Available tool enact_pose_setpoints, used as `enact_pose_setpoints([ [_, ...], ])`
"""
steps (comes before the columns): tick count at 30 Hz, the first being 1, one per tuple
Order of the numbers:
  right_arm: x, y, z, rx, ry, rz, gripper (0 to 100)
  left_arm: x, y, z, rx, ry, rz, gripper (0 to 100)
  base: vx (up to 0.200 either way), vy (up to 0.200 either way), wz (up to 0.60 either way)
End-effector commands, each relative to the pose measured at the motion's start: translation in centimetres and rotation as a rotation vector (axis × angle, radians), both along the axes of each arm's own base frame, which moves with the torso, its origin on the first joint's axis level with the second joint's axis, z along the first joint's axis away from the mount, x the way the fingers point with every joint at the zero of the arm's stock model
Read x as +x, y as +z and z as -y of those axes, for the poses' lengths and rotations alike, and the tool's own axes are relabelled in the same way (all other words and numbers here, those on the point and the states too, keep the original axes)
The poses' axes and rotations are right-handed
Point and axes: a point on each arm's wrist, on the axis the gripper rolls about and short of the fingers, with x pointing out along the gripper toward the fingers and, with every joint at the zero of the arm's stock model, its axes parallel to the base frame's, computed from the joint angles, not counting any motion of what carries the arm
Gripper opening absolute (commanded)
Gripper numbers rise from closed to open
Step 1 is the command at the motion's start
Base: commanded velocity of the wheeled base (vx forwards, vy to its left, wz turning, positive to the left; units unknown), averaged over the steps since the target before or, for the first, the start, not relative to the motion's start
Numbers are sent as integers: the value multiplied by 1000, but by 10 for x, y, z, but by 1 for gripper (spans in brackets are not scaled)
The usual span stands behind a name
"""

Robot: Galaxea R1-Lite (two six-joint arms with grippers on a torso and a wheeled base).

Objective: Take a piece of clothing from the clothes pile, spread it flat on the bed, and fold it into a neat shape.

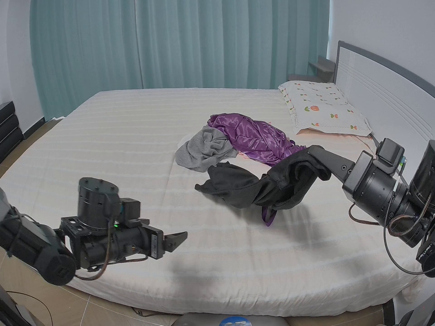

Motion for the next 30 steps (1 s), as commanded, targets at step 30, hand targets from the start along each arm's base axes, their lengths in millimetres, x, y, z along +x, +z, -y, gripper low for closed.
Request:
enact_pose_setpoints([
  [30,-24,35,-24,48,142,144,0,94,-70,100,-120,10,18,100,0,0,0],
])
